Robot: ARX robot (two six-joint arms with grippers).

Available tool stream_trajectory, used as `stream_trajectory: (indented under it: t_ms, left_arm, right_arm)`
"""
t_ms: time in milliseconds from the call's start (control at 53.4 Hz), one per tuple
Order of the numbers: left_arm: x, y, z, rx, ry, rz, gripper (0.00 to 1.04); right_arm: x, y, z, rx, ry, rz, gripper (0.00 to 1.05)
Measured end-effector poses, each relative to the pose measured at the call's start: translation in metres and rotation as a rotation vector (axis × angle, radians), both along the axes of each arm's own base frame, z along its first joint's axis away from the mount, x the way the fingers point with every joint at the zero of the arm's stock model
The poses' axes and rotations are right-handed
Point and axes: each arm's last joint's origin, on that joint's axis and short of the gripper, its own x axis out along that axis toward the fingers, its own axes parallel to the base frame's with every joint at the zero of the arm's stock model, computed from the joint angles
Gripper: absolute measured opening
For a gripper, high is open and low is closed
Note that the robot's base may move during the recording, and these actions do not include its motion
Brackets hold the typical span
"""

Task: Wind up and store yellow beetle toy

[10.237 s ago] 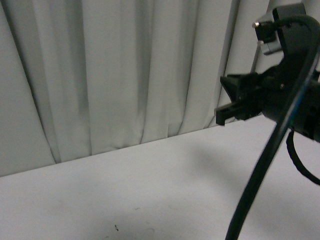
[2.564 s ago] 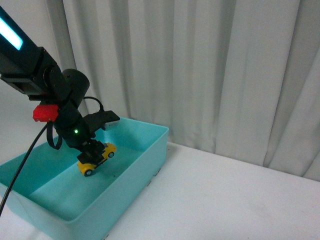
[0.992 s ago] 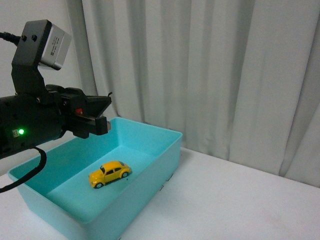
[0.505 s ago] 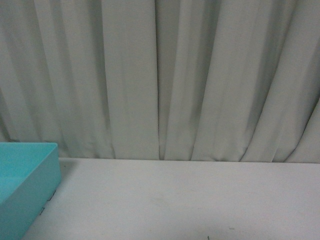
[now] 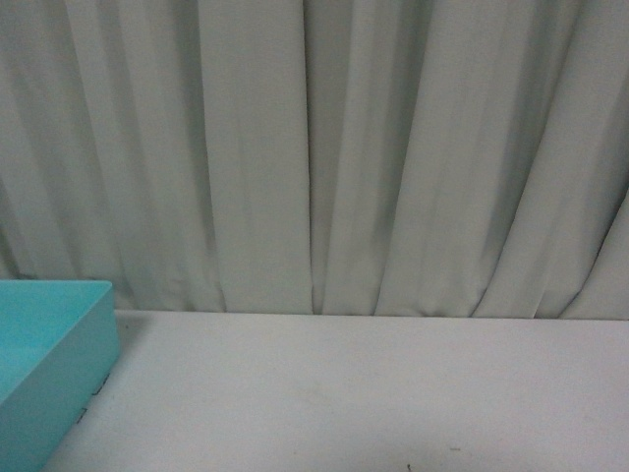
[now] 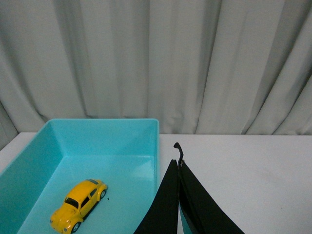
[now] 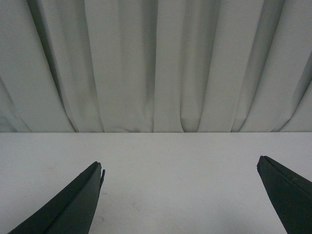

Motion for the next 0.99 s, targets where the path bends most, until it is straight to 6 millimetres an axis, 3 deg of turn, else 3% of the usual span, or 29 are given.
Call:
stream_trajectory:
  t_ms: [842,917,992]
  left_arm:
    - [-0.022,0.0,0.002,0.0,-0.009,0.0,0.02]
    - [-0.028,0.0,-0.005,0.0,0.048,-0.002,0.02]
    - [-0.033,0.0,0.001,-0.001,-0.018,0.002,0.02]
  right_arm:
    - [0.0,0.0,0.0,0.0,0.0,0.0,0.98]
    - [0.0,0.0,0.0,0.0,0.0,0.0,0.98]
    - [0.0,0.0,0.0,0.0,0.001,0.001,0.98]
